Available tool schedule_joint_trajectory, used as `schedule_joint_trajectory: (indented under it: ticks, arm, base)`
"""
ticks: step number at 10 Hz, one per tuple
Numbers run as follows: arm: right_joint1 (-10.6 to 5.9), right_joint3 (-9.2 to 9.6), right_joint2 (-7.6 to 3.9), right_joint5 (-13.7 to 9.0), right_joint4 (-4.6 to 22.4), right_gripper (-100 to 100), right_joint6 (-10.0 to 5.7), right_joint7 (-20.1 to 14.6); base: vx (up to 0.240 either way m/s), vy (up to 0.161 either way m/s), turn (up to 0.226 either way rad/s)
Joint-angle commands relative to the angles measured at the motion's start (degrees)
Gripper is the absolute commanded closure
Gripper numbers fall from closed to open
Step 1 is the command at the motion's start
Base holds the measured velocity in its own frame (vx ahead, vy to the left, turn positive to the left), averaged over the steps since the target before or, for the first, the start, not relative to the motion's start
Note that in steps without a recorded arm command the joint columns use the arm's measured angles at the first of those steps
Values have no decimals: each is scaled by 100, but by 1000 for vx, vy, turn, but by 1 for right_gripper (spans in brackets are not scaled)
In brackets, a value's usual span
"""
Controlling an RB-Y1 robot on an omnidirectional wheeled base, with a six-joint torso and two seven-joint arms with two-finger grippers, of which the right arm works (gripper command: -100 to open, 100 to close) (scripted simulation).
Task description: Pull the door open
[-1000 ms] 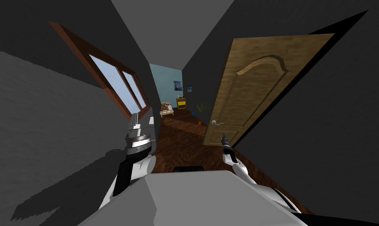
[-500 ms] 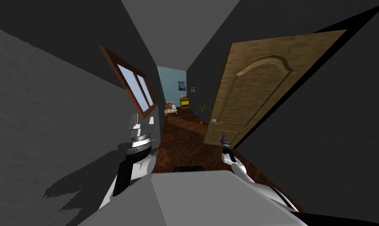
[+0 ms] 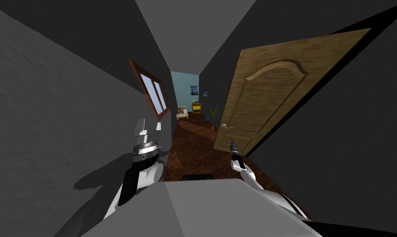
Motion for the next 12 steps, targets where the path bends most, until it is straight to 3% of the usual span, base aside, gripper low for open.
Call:
schedule_joint_trajectory:
  ticks: [1, 4, 7, 12]
  arm:
    - [-112, -28, 49, 78, 136, -100, -52, 11]
    - [-234, -81, 145, 197, 228, -100, -68, 49]
    - [-519, -205, 370, 474, 443, -100, -103, 139]
    - [-937, -386, 700, 882, 760, -100, -156, 272]
  base:
    - [-170, -117, 183]
    - [-132, -119, 120]
    - [-59, -140, 78]
    - [93, -146, -53]
